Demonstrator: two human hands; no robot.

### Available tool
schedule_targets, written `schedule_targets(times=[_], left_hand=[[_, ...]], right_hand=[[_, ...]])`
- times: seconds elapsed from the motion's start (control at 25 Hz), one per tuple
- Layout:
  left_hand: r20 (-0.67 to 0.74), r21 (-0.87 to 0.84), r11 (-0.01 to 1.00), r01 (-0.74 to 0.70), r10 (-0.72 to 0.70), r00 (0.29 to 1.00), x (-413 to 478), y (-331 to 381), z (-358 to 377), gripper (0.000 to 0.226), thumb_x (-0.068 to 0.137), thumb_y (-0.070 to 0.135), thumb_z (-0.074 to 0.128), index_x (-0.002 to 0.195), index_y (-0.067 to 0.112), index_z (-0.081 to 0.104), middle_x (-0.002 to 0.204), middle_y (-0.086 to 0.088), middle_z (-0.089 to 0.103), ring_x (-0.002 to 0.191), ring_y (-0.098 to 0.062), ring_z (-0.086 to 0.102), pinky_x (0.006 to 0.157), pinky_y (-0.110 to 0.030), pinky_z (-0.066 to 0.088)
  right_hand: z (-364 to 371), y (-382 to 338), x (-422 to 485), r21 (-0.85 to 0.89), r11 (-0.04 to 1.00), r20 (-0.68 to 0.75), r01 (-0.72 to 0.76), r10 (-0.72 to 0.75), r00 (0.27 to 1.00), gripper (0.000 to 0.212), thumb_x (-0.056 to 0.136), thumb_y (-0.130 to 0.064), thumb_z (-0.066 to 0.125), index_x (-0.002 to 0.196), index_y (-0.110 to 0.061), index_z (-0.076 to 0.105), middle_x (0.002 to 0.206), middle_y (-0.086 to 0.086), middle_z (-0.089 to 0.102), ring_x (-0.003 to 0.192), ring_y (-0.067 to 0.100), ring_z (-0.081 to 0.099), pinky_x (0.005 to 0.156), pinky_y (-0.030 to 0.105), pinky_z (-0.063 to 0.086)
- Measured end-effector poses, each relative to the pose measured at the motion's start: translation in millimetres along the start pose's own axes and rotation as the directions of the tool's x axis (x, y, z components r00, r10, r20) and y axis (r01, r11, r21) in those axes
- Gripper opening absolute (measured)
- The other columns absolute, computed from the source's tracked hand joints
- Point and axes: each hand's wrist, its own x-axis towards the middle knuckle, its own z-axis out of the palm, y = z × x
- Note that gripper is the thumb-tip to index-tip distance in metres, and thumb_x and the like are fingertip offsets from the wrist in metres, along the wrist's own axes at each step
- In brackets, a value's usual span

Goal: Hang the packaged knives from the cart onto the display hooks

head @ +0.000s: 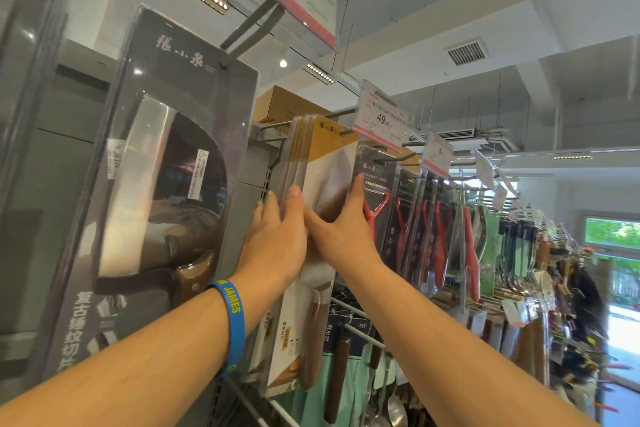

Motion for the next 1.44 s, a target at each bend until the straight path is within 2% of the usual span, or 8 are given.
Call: schedule_targets(times=[0.16,0.28,0.4,0.56,0.72,1.0,1.24,1.44], left_hand=[[0.011,0.030,0.999,0.035,-0.036,0.999,-5,-5,0,0.075,0.093,0.072,0.014,0.157,0.033,0.011,0.165,0.004,0.011,0.151,-0.022,0.014,0.120,-0.046,0.013],[0.015,0.003,0.997,0.081,-0.081,0.997,-8,-9,2,0.075,0.094,0.071,0.017,0.157,0.032,0.010,0.165,0.003,0.013,0.151,-0.023,0.016,0.120,-0.047,0.015],[0.009,-0.021,0.987,0.157,-0.157,0.988,-8,-18,2,0.075,0.094,0.071,0.016,0.157,0.032,0.014,0.164,0.000,0.020,0.149,-0.027,0.022,0.119,-0.048,0.018],[0.090,-0.066,0.954,0.293,-0.287,0.954,-8,-36,0,0.075,0.091,0.075,0.012,0.154,0.035,0.026,0.154,-0.007,0.041,0.138,-0.032,0.041,0.116,-0.051,0.029],[0.083,-0.044,0.945,0.324,-0.320,0.944,-15,-47,1,0.074,0.094,0.071,0.014,0.156,0.031,0.019,0.159,-0.007,0.032,0.143,-0.031,0.034,0.118,-0.050,0.025],[0.091,0.014,0.934,0.357,-0.357,0.930,-36,-60,2,0.074,0.095,0.069,0.014,0.158,0.031,0.006,0.163,-0.008,0.022,0.147,-0.033,0.026,0.120,-0.050,0.021],[0.130,0.035,0.904,0.427,-0.427,0.895,-53,-52,-3,0.078,0.092,0.073,0.016,0.157,0.035,-0.004,0.164,-0.011,0.014,0.148,-0.036,0.022,0.119,-0.052,0.021],[0.158,0.101,0.892,0.441,-0.452,0.878,-69,-52,-7,0.077,0.093,0.072,0.014,0.156,0.035,-0.008,0.165,-0.011,0.011,0.149,-0.037,0.017,0.120,-0.057,0.015]], right_hand=[[-5,10,-12,0.164,0.969,0.076,-0.187,0.177,0.981,0.124,0.060,-0.076,0.080,0.160,-0.032,0.021,0.148,-0.004,0.055,0.132,0.020,0.056,0.111,0.043,0.046],[-9,17,-15,0.245,0.939,0.213,-0.242,0.191,0.958,0.063,0.067,-0.065,0.083,0.121,-0.040,0.061,0.108,-0.018,0.077,0.098,0.004,0.074,0.074,0.019,0.059],[-9,20,-24,0.285,0.900,0.260,-0.331,0.260,0.930,0.064,0.060,-0.072,0.083,0.112,-0.041,0.061,0.098,-0.021,0.077,0.084,-0.003,0.073,0.069,0.018,0.055],[-1,26,-31,0.262,0.869,0.352,-0.419,0.318,0.880,0.085,0.053,-0.080,0.079,0.122,-0.033,0.067,0.108,-0.012,0.078,0.099,0.008,0.075,0.091,0.032,0.055],[7,27,-39,0.252,0.859,0.303,-0.446,0.368,0.879,0.105,0.047,-0.084,0.082,0.135,-0.029,0.063,0.124,-0.008,0.073,0.118,0.018,0.067,0.106,0.045,0.050],[21,34,-64,0.418,0.777,0.237,-0.472,0.408,0.882,0.079,0.056,-0.073,0.079,0.118,-0.026,0.065,0.090,-0.012,0.080,0.078,0.007,0.077,0.056,0.021,0.058],[24,35,-80,0.403,0.803,0.039,-0.439,0.464,0.885,0.051,0.084,-0.081,0.044,0.098,-0.037,0.064,0.089,-0.014,0.070,0.080,0.007,0.066,0.061,0.026,0.046],[23,42,-102,0.372,0.836,0.012,-0.403,0.430,0.903,0.060,0.101,-0.066,0.033,0.148,-0.030,0.048,0.133,-0.010,0.060,0.113,0.010,0.056,0.095,0.031,0.038]])
